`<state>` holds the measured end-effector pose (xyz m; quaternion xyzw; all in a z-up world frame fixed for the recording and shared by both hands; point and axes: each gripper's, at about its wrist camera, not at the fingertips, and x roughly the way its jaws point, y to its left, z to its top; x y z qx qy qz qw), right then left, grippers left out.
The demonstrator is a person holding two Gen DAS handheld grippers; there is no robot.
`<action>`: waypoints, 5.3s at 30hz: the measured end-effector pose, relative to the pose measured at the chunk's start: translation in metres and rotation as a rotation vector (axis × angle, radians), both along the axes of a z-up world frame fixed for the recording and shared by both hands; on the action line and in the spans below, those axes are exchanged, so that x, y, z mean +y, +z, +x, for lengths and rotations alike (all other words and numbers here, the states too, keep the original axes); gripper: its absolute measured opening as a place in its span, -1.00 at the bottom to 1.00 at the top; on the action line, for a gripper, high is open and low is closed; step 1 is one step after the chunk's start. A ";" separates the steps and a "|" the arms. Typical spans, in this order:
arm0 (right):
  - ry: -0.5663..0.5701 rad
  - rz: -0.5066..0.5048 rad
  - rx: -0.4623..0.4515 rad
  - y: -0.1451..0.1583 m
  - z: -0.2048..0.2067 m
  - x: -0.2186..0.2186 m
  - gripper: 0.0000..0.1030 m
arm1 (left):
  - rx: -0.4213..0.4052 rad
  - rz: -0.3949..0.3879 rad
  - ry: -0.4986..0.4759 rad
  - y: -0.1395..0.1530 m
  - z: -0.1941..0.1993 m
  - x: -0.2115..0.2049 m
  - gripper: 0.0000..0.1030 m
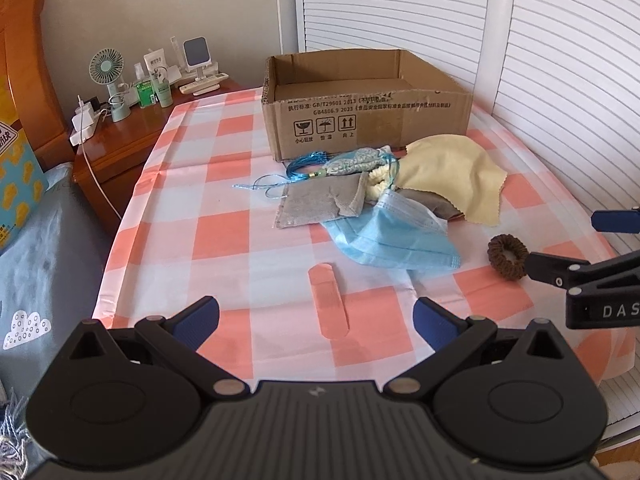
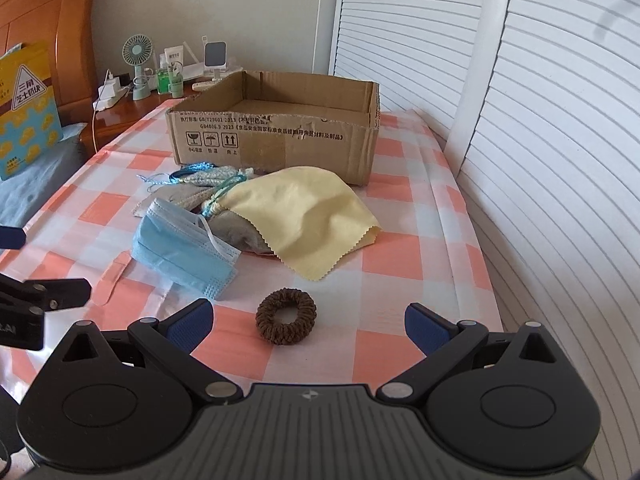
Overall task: Organize soft objects
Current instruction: 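Move right gripper toward brown hair tie while left gripper approaches pink bandage strip, then close right gripper on hair tie while left gripper closes on bandage strip, then carry both items to the box while left gripper releases bandage inside, then lower the hair tie into the box and open right gripper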
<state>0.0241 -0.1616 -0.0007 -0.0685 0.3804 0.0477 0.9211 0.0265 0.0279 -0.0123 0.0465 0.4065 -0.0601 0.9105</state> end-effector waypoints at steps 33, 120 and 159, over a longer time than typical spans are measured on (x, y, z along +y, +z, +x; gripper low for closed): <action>-0.109 0.003 0.045 -0.057 0.027 -0.026 1.00 | 0.048 -0.051 -0.022 -0.053 0.040 0.011 1.00; 0.286 -0.041 -0.134 0.041 0.063 -0.005 -0.20 | -0.160 -0.047 -0.350 0.072 0.127 0.000 -0.67; 0.204 -0.005 -0.106 0.063 0.198 0.013 -0.19 | -0.244 -0.023 -0.294 0.054 0.113 0.007 0.94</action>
